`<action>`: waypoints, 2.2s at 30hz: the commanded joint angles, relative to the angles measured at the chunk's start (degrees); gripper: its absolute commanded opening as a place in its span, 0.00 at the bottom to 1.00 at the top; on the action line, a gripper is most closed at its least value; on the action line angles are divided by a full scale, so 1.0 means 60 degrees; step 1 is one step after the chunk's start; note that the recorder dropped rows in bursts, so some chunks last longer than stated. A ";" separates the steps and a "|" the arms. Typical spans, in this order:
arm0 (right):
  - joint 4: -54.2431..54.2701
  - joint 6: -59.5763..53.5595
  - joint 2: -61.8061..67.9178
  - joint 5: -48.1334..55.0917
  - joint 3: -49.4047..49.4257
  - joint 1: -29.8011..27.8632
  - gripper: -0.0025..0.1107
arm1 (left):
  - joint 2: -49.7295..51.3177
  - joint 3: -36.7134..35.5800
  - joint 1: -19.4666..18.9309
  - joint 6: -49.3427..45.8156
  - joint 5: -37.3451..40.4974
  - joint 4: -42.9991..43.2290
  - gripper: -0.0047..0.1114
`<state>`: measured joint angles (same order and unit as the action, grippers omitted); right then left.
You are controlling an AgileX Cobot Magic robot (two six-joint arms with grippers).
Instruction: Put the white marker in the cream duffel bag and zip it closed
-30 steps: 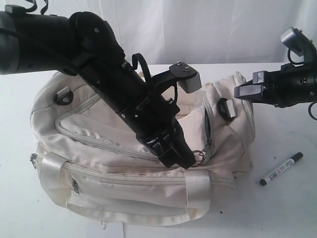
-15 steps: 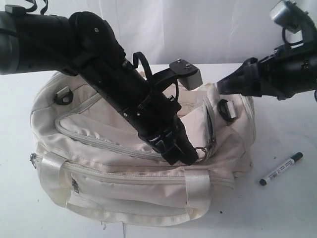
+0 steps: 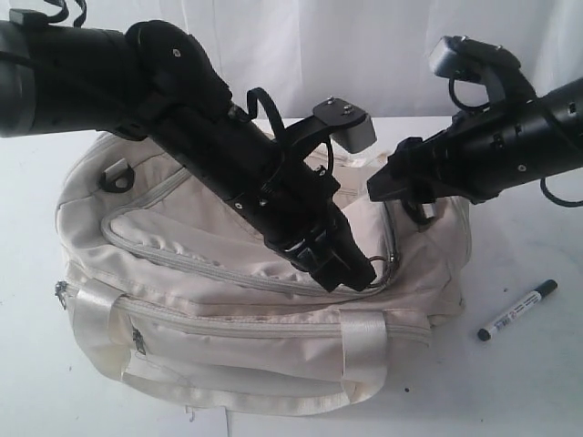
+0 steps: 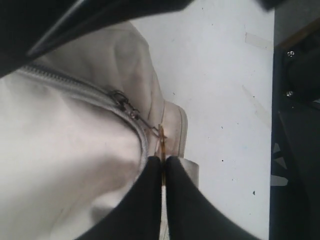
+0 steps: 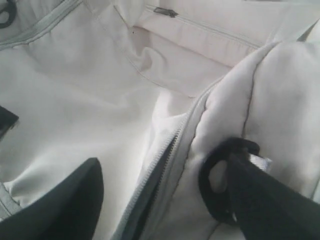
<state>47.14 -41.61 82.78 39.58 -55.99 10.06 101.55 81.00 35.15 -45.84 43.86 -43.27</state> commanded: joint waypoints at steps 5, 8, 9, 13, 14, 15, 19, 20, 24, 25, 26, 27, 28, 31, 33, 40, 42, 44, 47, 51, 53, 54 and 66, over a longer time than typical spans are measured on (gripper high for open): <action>-0.0196 0.0231 0.0919 -0.0042 -0.0039 0.0164 0.59 | -0.0154 -0.0092 0.0071 -0.0289 0.0080 -0.0269 0.04; -0.0296 0.0231 0.1105 -0.0120 -0.0039 0.0520 0.57 | -0.0154 -0.0092 0.0071 -0.0307 0.0042 -0.0269 0.04; -0.0301 0.0231 0.1151 -0.0163 -0.0039 0.0615 0.54 | -0.0154 -0.0092 0.0071 -0.0307 0.0023 -0.0269 0.04; -0.0350 0.0231 0.1276 -0.0443 -0.0039 0.0802 0.39 | -0.0154 -0.0092 0.0071 -0.0307 0.0082 -0.0513 0.04; -0.0327 0.0274 0.1276 -0.0681 -0.0039 0.0802 0.31 | -0.0154 -0.0092 0.0071 -0.0307 0.0186 -0.0527 0.04; -0.0327 0.0360 0.1276 -0.0815 -0.0039 0.0802 0.26 | -0.0154 -0.0092 0.0071 -0.0307 0.0279 -0.0506 0.04; -0.0327 0.0403 0.1276 -0.1341 -0.0039 0.0802 0.06 | -0.0154 -0.0092 0.0071 -0.0342 0.0612 -0.0492 0.04; -0.0327 0.0365 0.1259 -0.1424 -0.0039 0.0802 0.04 | -0.0154 -0.0092 0.0071 -0.0342 0.0659 -0.0492 0.04; -0.0345 0.0296 0.1241 -0.1744 -0.0039 0.0785 0.04 | -0.0154 -0.0092 0.0071 -0.0342 0.1257 -0.0409 0.04; -0.0345 0.0296 0.1223 -0.1790 -0.0039 0.0785 0.04 | -0.0154 -0.0092 0.0071 -0.0415 0.1419 -0.0384 0.04; -0.0345 0.0255 0.1223 -0.1791 -0.0039 0.0785 0.04 | -0.0154 -0.0092 0.0071 -0.0504 0.1551 -0.0363 0.04; -0.0345 0.0215 0.1223 -0.1791 -0.0039 0.0785 0.04 | -0.0154 -0.0092 0.0071 -0.0528 0.1599 -0.0363 0.04; -0.0366 0.0197 0.1223 -0.1774 -0.0039 0.0785 0.04 | -0.0171 -0.0092 0.0071 -0.0529 0.1603 -0.0333 0.04; -0.0401 0.0197 0.1223 -0.1732 -0.0039 0.0785 0.04 | -0.0261 -0.0092 0.0071 -0.0572 0.1603 -0.0176 0.04; -0.0401 0.0197 0.1223 -0.1749 -0.0039 0.0785 0.04 | -0.0410 -0.0092 0.0071 -0.0497 0.1643 0.0084 0.04; -0.0401 0.0197 0.1223 -0.1769 -0.0039 0.0785 0.04 | -0.1151 -0.0092 0.0054 0.0602 0.1567 0.2079 0.04; -0.0401 0.0197 0.1223 -0.1769 -0.0039 0.0785 0.04 | -0.1323 -0.0137 0.0038 0.0981 0.1630 0.2550 0.04; -0.0382 0.0197 0.1223 -0.1769 -0.0039 0.0785 0.04 | -0.1534 -0.0389 0.0035 0.1076 0.1630 0.2577 0.04; -0.0382 0.0197 0.1186 -0.1769 -0.0039 0.0785 0.04 | -0.1837 -0.0976 0.0035 0.1165 0.1527 0.2651 0.04; -0.0363 0.0197 0.1101 -0.1769 -0.0039 0.0785 0.04 | -0.2286 -0.1720 0.0035 0.1836 0.1150 0.3434 0.04; -0.0363 0.0197 0.1083 -0.1769 -0.0039 0.0785 0.04 | -0.2549 -0.2073 -0.0005 0.2180 0.1071 0.3919 0.04; -0.0363 0.0197 0.1083 -0.1769 -0.0039 0.0785 0.04 | -0.2660 -0.2233 -0.0035 0.2354 0.1056 0.4057 0.04; -0.0363 0.0229 0.1080 -0.1735 -0.0039 0.0785 0.04 | -0.4486 -0.3298 -0.1305 0.3158 0.0911 0.4942 0.04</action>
<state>44.93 -40.00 89.84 30.48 -55.99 14.85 77.25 62.31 29.34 -28.13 47.02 -14.84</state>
